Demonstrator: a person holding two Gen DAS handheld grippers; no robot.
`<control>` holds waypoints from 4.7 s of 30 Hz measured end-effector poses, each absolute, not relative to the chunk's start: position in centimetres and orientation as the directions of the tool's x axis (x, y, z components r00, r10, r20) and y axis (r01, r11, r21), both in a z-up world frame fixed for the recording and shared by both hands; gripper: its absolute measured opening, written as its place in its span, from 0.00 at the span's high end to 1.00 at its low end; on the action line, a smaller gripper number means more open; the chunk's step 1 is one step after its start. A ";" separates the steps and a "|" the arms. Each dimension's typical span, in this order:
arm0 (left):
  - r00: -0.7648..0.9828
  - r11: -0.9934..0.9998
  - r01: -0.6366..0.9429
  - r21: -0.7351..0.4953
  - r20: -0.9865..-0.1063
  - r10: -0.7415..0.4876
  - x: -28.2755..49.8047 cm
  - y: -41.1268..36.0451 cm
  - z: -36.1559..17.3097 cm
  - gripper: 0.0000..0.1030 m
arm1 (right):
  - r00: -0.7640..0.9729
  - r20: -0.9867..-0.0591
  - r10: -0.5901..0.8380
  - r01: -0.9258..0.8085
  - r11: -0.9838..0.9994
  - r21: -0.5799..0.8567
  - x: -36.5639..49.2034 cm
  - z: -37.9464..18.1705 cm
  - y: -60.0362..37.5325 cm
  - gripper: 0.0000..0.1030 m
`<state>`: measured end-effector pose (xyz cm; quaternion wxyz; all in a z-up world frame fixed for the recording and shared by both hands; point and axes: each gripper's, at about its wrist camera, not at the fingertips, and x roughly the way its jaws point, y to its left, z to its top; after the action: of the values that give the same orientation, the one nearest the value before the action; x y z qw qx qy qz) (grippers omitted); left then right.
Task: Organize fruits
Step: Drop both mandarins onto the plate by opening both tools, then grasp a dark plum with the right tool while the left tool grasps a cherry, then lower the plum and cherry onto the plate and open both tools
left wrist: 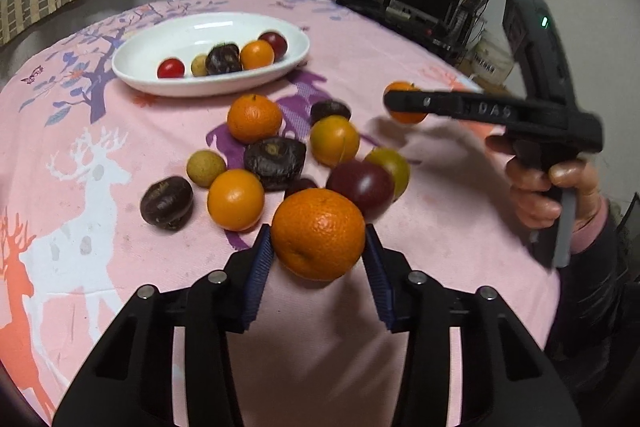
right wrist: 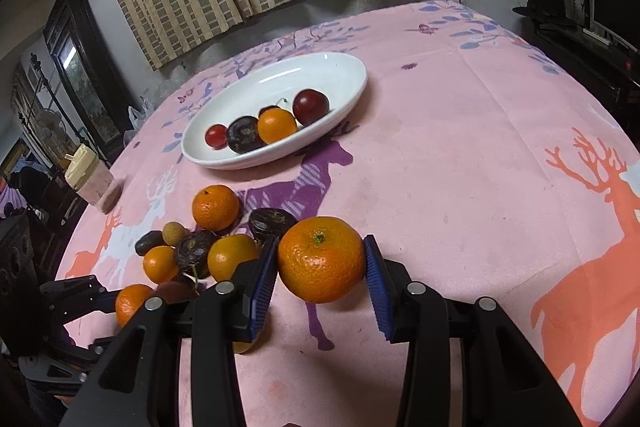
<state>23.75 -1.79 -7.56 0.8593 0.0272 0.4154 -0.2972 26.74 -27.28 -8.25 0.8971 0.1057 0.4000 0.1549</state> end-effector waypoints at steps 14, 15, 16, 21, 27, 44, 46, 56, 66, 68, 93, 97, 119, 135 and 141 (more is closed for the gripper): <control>0.661 0.943 0.239 -0.230 -0.673 -0.331 40.8 0.7 -2.8 0.57 | 0.704 -0.602 0.376 -0.213 0.921 0.326 37.1 -4.1 -23.5 0.58; 0.658 0.946 0.227 -0.231 -0.679 -0.324 41.7 0.7 -2.9 0.57 | 0.700 -0.611 0.371 -0.213 0.924 0.317 38.0 -4.3 -23.1 0.58; 0.650 0.949 0.213 -0.230 -0.692 -0.314 42.9 0.7 -3.2 0.57 | 0.695 -0.622 0.361 -0.210 0.929 0.305 39.0 -4.5 -22.8 0.58; 0.628 0.960 0.175 -0.221 -0.726 -0.281 45.7 0.9 -4.6 0.57 | 0.677 -0.657 0.332 -0.204 0.942 0.265 42.2 -5.7 -21.5 0.58; 0.649 0.974 0.122 -0.189 -0.727 -0.223 46.0 1.4 -5.1 0.28 | 0.669 -0.667 0.329 -0.216 0.944 0.250 42.8 -6.3 -20.7 0.34; 0.726 0.988 0.086 -0.125 -0.672 -0.148 32.0 4.5 -3.4 0.05 | 0.679 -0.640 0.359 -0.314 0.931 0.188 29.3 -5.1 -20.6 0.25; 0.720 0.987 0.076 -0.139 -0.677 -0.151 30.6 5.3 -3.9 0.05 | 0.688 -0.634 0.353 -0.304 0.934 0.191 26.8 -5.5 -20.8 0.25; 0.703 0.974 0.048 -0.222 -0.685 -0.191 26.8 8.2 -5.9 0.05 | 0.596 -0.669 0.444 -0.282 0.896 0.344 19.3 -8.3 -20.9 0.40; 0.727 0.973 0.054 -0.224 -0.660 -0.192 25.8 8.1 -5.3 0.05 | 0.540 -0.730 0.418 -0.272 0.908 0.318 20.1 -9.6 -18.8 0.47; 0.725 0.971 0.058 -0.233 -0.659 -0.202 25.8 8.2 -5.2 0.05 | 0.523 -0.753 0.399 -0.268 0.916 0.300 20.5 -9.8 -18.4 0.51; 0.476 0.818 0.556 -0.149 -0.750 -0.460 23.1 -2.8 -7.9 0.45 | 0.628 -0.538 0.562 -0.247 0.800 0.548 19.4 -8.7 -23.6 0.61; 0.474 0.821 0.562 -0.106 -0.771 -0.424 23.1 -4.1 -8.5 0.49 | 0.626 -0.529 0.573 -0.260 0.793 0.552 19.3 -8.7 -23.6 0.61; 0.474 0.834 0.526 -0.166 -0.757 -0.450 24.1 -3.1 -7.5 0.72 | 0.618 -0.539 0.572 -0.273 0.800 0.535 19.7 -8.5 -23.6 0.61; 0.620 0.942 0.233 -0.240 -0.710 -0.334 43.6 1.3 -3.3 0.72 | 0.705 -0.609 0.364 -0.196 0.925 0.325 38.6 -4.2 -21.3 0.61; 0.596 0.947 0.211 -0.241 -0.736 -0.321 45.8 1.8 -5.1 0.33 | 0.684 -0.644 0.342 -0.202 0.938 0.283 41.0 -5.5 -20.0 0.53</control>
<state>45.81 1.81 -5.10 0.8911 -0.0645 0.4238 -0.1492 40.97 -20.01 -5.54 0.9127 0.0950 0.3684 0.1490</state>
